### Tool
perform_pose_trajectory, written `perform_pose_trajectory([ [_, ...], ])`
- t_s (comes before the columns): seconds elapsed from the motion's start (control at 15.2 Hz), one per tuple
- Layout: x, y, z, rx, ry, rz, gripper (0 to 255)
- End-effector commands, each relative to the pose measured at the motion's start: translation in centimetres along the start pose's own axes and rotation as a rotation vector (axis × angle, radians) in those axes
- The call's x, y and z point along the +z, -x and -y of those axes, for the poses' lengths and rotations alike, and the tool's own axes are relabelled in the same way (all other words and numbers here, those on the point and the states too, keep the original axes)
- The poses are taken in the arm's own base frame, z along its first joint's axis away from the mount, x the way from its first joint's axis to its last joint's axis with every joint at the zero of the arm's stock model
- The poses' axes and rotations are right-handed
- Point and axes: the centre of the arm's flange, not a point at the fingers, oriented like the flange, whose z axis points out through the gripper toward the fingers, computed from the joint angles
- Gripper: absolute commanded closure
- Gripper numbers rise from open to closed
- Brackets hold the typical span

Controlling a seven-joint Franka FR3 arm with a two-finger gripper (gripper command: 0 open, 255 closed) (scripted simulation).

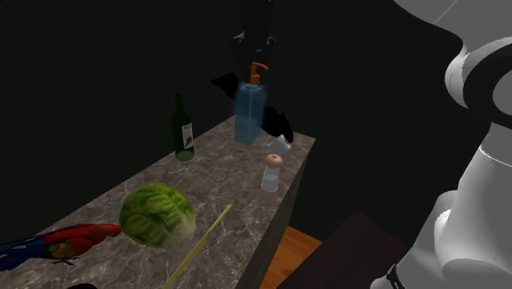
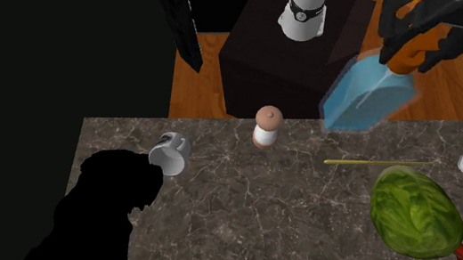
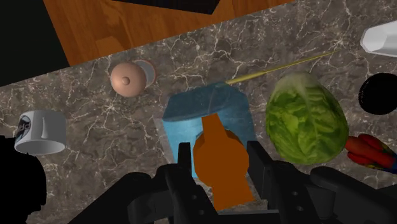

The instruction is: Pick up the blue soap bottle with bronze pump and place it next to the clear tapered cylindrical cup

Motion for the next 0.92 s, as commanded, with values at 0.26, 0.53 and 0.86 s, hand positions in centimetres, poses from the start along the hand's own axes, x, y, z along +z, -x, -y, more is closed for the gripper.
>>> perform_pose_trajectory([
  [0.26, 0.0, 3.6, 7.2, 0.001, 0.001, 0.000, 255],
  [0.53, 0.0, 5.9, 11.9, 0.001, 0.001, 0.000, 255],
  [0.86, -0.1, 8.8, 17.9, 0.001, 0.001, 0.000, 255],
])
